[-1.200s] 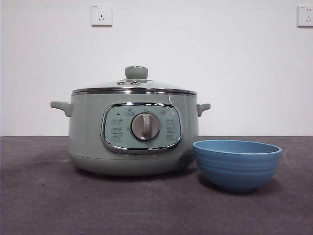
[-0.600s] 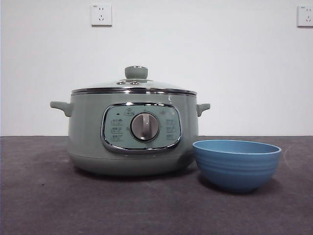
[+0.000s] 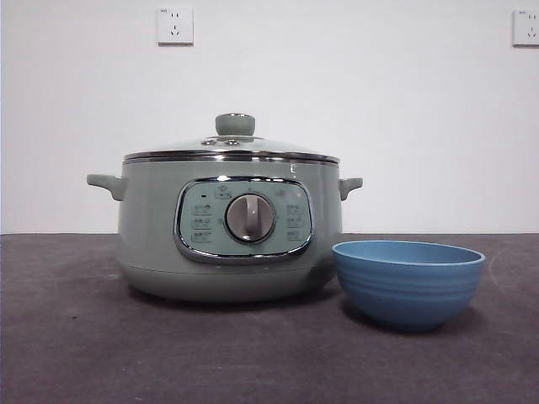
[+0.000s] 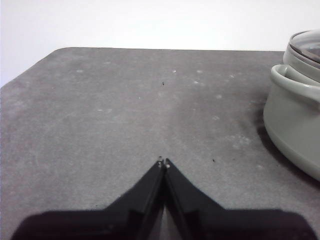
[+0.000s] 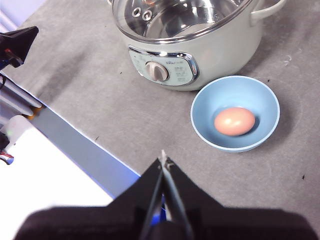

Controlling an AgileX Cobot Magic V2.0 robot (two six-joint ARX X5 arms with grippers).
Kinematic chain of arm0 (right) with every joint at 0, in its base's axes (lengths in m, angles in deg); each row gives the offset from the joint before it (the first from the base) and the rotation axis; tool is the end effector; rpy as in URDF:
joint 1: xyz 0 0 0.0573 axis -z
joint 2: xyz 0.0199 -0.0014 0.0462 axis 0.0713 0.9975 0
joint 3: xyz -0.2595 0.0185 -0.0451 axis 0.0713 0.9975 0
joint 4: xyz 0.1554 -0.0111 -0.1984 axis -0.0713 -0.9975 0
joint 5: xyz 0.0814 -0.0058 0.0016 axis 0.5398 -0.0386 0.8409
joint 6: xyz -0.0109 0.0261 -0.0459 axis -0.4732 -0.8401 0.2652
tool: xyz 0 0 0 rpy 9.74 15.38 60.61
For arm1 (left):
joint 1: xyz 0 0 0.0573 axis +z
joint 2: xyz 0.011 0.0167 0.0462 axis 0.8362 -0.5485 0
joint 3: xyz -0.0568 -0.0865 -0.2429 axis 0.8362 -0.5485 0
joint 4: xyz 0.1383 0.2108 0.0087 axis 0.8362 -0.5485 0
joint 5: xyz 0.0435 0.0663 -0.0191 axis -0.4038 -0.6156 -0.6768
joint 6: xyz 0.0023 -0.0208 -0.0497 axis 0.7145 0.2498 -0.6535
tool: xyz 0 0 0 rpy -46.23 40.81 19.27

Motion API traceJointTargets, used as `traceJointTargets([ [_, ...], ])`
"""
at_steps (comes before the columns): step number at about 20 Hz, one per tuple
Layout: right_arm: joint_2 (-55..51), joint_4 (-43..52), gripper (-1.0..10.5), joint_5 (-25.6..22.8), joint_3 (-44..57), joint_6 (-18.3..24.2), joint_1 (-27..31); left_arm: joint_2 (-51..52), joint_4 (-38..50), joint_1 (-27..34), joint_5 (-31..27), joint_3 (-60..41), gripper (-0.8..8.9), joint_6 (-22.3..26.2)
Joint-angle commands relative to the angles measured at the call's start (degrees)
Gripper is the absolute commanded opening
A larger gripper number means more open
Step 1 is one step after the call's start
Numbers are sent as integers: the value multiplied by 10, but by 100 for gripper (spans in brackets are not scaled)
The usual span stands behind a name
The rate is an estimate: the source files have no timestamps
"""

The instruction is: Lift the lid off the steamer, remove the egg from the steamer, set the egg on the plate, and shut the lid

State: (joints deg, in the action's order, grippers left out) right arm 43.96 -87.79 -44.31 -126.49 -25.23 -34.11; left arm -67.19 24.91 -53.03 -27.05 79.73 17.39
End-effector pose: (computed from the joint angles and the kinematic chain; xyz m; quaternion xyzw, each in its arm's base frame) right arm 0.0769 0.0539 0.3215 0.0043 0.3415 0.3557 0.8700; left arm 0.0952 0.0060 0.1512 -0.0225 0.0862 0.0308 0.9956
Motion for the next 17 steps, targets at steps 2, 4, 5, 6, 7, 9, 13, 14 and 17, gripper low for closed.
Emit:
traceJointTargets([
  [2, 0, 2, 2, -2, -1, -5, -1, 1, 2, 2, -2, -8, -4, -10],
  [4, 0, 2, 2, -2, -1, -5, -1, 1, 2, 2, -2, -8, -4, -10],
  [5, 0, 2, 2, -2, -1, -5, -1, 1, 2, 2, -2, -8, -4, -10],
  [6, 0, 2, 2, -2, -1, -5, -1, 1, 2, 2, -2, -8, -4, -10],
  [7, 0, 2, 2, -2, -1, -5, -1, 1, 2, 2, -2, -8, -4, -10],
  [9, 0, 2, 2, -2, -1, -5, -1, 1, 2, 2, -2, -8, -4, -10],
  [13, -4, 5, 2, -10, -1, 28, 2, 1, 2, 2, -2, -8, -4, -10],
  [14, -12, 10, 2, -27, 0, 55, 12, 1, 2, 2, -2, -8, -4, -10],
  [17, -46, 111, 2, -18, 22, 66, 91, 1, 2, 2, -2, -8, -4, -10],
])
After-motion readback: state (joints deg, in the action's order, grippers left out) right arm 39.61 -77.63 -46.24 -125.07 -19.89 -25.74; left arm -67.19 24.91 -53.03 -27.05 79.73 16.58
